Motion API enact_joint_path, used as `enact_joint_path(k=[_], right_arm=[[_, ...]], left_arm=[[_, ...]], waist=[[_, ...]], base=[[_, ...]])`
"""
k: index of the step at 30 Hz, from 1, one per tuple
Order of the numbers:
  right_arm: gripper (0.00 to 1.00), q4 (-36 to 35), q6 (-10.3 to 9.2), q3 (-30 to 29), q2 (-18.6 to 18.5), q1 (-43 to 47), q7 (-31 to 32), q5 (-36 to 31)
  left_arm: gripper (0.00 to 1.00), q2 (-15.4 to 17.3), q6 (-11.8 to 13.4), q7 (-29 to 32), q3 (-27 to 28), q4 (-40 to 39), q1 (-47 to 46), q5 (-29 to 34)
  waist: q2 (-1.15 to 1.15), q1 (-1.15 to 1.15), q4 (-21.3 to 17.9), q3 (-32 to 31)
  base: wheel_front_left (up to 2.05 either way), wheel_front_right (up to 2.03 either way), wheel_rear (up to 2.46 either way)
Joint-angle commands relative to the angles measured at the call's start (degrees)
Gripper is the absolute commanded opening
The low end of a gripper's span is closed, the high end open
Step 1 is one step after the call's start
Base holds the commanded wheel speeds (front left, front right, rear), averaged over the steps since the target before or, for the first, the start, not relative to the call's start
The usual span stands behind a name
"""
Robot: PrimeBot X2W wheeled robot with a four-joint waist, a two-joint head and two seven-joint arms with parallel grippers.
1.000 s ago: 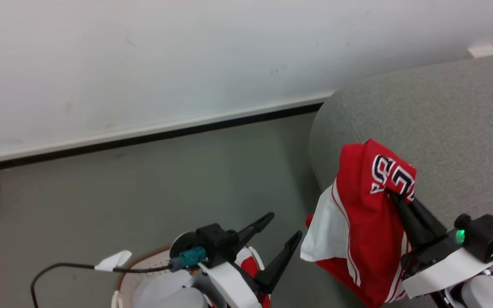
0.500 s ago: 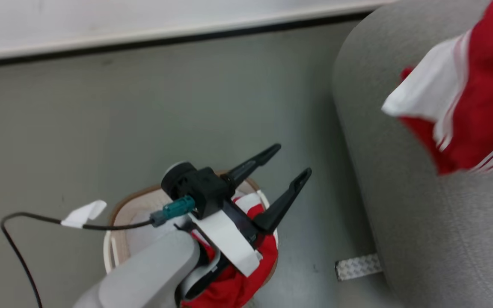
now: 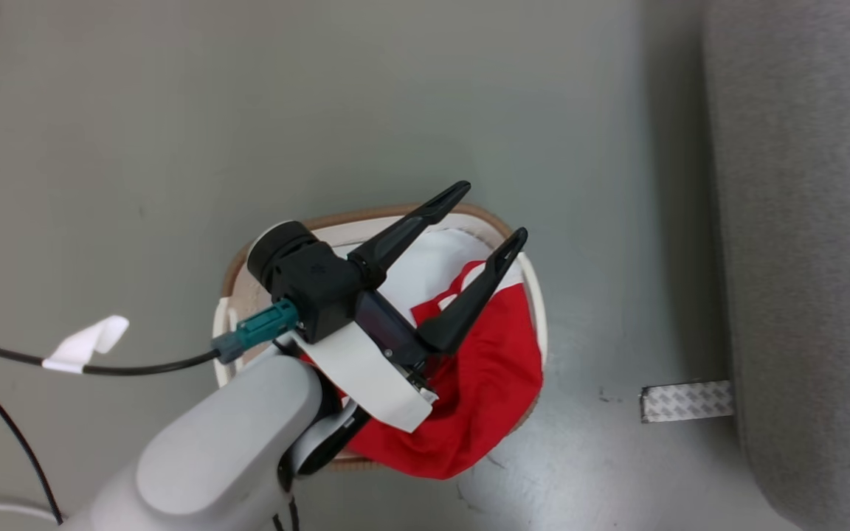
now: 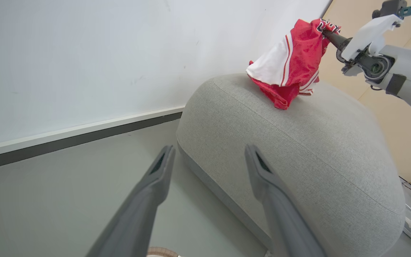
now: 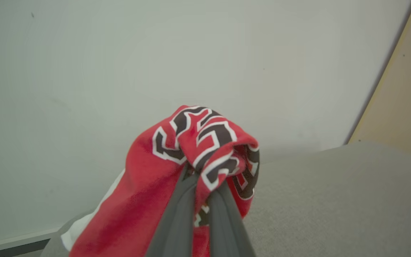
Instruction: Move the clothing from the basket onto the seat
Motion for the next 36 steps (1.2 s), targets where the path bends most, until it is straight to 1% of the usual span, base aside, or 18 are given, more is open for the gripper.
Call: enact_joint_path(k=[1, 2, 3, 4, 5, 8, 11, 13, 17, 19, 23, 30, 32, 36], right_arm=[[0.00, 1.5, -0.12, -1.8, 0.2, 0.5, -0.7, -1.2], [0.25, 3.2, -0.13, -4.0, 0.8, 1.1, -1.4, -2.2], [0.38, 4.7, -0.12, -5.9, 1.5, 1.6, -2.0, -3.5], [0.49, 6.2, -0.12, -7.7, 2.3, 2.1, -2.7, -4.6], [1.00, 7.4, -0.12, -9.5, 2.9, 2.4, -3.2, -5.4], [1.00, 9.2, -0.12, -13.0, 6.1, 4.5, -5.0, -8.2], [1.00, 8.7, -0.12, -15.0, 8.3, 6.3, -6.3, -9.1], [1.00, 8.1, -0.12, -14.8, 9.8, 8.1, -6.8, -9.4], [1.00, 5.3, -0.12, -12.5, 11.7, 12.4, -7.3, -9.0], [1.00, 2.8, -0.12, -10.6, 12.4, 15.3, -7.3, -9.2], [1.00, -5.2, -0.12, -5.7, 13.8, 22.2, -7.4, -9.9], [1.00, -18.0, -0.12, 3.3, 16.5, 33.9, -7.3, -8.7], [1.00, -20.3, -0.12, 6.2, 17.6, 36.8, -7.3, -8.4], [1.00, -22.9, -0.12, 12.4, 18.6, 41.6, -7.3, -8.1]], left_arm=[[1.00, 0.0, -0.1, -0.3, 0.2, 0.1, -0.1, 0.7], [1.00, -0.1, -0.2, -0.4, 0.3, 0.3, 0.1, 0.8], [1.00, -0.2, -0.3, -0.5, 0.3, 0.4, 0.4, 0.7], [1.00, -0.2, -0.3, -0.6, 0.3, 0.7, 0.8, 0.7], [1.00, -0.2, -0.4, -0.7, 0.4, 1.0, 1.1, 0.6], [1.00, -0.2, -0.5, -0.8, 0.7, 1.9, 2.0, 0.2], [1.00, 0.2, -0.4, -1.0, 1.3, 2.8, 2.7, 0.2], [1.00, 0.5, -0.4, -1.1, 1.9, 3.3, 3.4, 0.0], [1.00, 0.6, -0.1, -1.2, 3.2, 4.5, 5.5, -0.4], [1.00, 0.2, 0.1, -1.2, 4.3, 5.1, 7.1, -0.7], [1.00, -0.7, 0.3, -1.2, 7.1, 6.0, 12.1, -0.7], [1.00, -3.0, 0.2, -1.2, 14.2, 7.8, 20.8, 0.5], [1.00, -3.7, 0.3, -1.2, 16.7, 8.4, 23.1, 0.9], [1.00, -5.0, 0.3, -1.2, 21.4, 9.6, 28.3, 2.6]], waist=[[0.00, -0.01, 1.2, 0.9], [0.00, -0.01, 1.3, 0.9], [0.00, -0.01, 1.4, 0.7], [0.00, -0.01, 1.4, 0.4], [0.00, -0.01, 1.3, 0.0], [0.00, -0.01, 0.9, -1.4], [0.00, -0.01, 0.4, -3.0], [0.00, -0.01, -0.1, -4.4], [0.00, -0.01, -0.9, -8.4], [0.00, -0.01, -1.2, -10.8], [0.00, -0.01, -1.4, -16.2], [0.00, -0.01, -0.6, -24.1], [0.00, -0.01, -0.2, -26.0], [0.00, -0.01, 0.7, -29.3]], base=[[0.00, 0.00, 0.00], [0.00, 0.00, 0.00], [0.00, 0.00, 0.00], [0.00, 0.00, 0.00], [0.00, 0.00, 0.00], [0.00, 0.00, 0.00], [0.00, 0.00, 0.00], [0.00, 0.00, 0.00], [0.00, 0.00, 0.00], [0.00, 0.00, 0.00], [0.00, 0.00, 0.00], [0.00, 0.00, 0.00], [0.00, 0.00, 0.00], [0.00, 0.00, 0.00]])
